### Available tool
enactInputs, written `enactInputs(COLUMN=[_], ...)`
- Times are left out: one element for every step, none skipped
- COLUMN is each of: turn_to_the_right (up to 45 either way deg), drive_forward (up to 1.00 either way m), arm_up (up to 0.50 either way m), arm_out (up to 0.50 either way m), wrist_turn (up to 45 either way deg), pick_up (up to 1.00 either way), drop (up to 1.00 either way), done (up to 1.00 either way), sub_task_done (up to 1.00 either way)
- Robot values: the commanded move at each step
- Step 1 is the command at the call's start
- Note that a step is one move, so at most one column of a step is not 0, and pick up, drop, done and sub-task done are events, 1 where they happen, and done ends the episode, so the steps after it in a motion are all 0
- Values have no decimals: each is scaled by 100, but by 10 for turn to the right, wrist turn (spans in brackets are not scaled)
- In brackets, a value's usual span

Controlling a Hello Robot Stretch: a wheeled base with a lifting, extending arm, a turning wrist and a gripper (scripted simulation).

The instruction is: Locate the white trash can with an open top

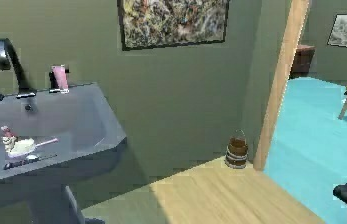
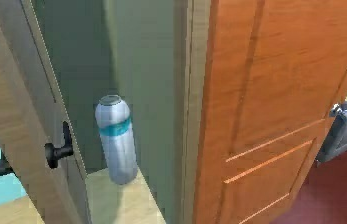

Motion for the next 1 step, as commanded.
enactInputs(turn_to_the_right=[450], drive_forward=[0], arm_up=[0], arm_out=[0], wrist_turn=[0], pick_up=[0], drop=[0], done=[0], sub_task_done=[0])
